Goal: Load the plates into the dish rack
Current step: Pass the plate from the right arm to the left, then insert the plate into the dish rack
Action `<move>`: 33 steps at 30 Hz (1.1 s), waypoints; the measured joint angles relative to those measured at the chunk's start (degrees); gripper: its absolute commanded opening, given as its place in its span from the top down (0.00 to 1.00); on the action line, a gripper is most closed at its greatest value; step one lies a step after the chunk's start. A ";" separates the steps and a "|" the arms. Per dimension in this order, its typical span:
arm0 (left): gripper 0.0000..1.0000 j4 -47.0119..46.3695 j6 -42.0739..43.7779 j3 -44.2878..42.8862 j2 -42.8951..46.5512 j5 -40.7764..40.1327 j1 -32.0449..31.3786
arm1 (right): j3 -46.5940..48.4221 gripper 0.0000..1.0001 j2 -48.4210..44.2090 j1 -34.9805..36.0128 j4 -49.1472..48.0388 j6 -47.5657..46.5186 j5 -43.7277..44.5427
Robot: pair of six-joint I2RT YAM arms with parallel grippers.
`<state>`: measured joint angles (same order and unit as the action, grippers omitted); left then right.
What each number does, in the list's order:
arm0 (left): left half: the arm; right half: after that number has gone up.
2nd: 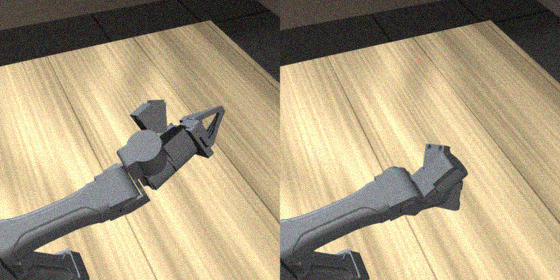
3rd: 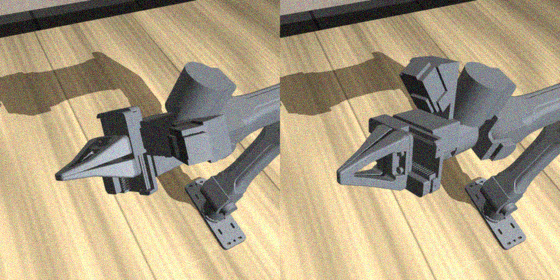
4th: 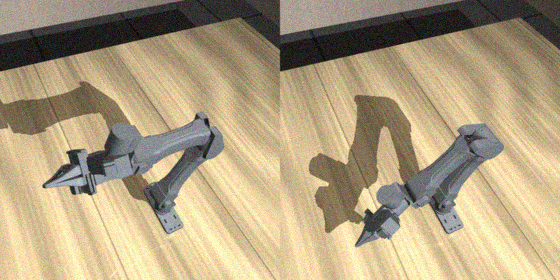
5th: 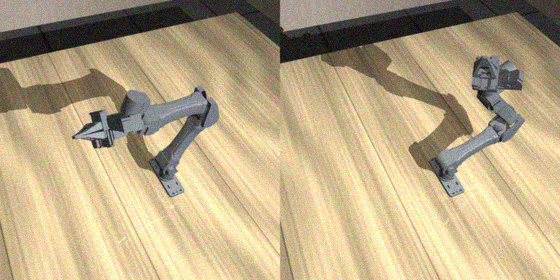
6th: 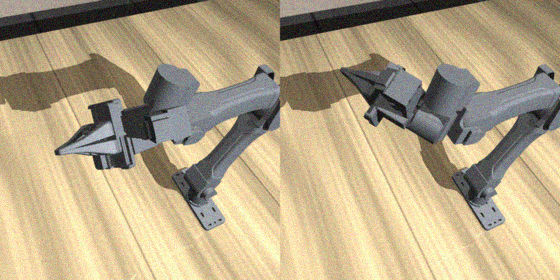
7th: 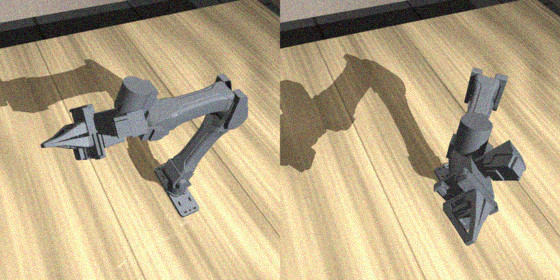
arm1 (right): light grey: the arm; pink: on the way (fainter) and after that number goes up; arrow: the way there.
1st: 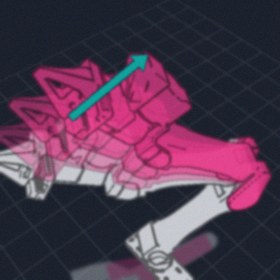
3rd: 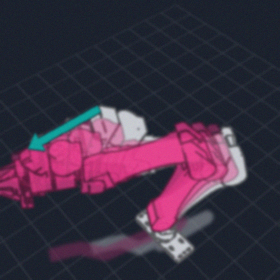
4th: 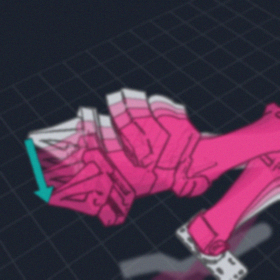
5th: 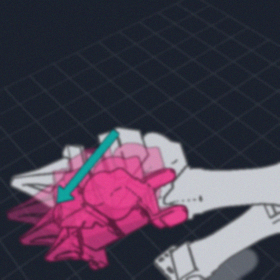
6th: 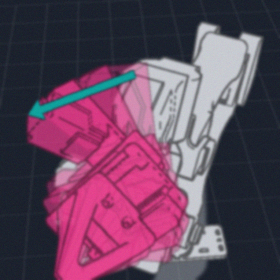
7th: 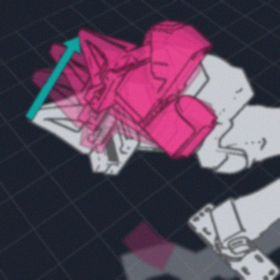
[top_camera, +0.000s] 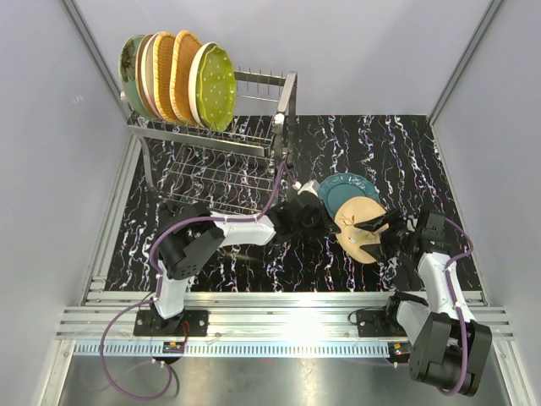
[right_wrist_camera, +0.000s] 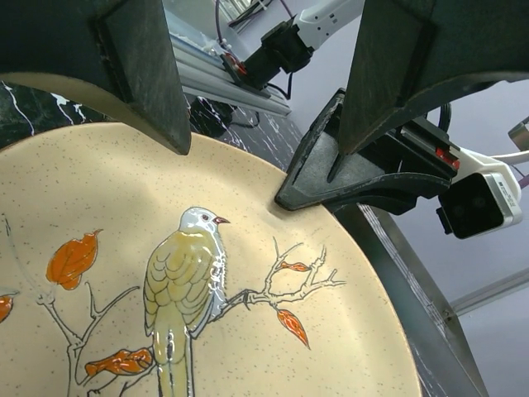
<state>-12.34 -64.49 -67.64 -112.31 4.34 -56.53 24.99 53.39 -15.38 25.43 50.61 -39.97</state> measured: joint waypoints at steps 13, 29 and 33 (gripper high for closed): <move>1.00 2.69 3.67 2.14 3.54 -1.46 -1.18 | 2.97 0.26 -0.61 0.00 1.36 -1.01 0.94; 1.00 9.16 14.25 18.62 23.47 -6.23 -6.69 | 4.42 0.38 -0.94 0.00 2.34 -5.25 3.50; 1.00 14.60 14.99 24.37 33.66 -9.92 -7.34 | 4.57 0.50 -2.45 0.00 2.40 -7.30 4.13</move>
<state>2.26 -49.50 -43.27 -78.65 -5.58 -63.88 29.56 50.94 -15.38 27.83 43.31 -35.83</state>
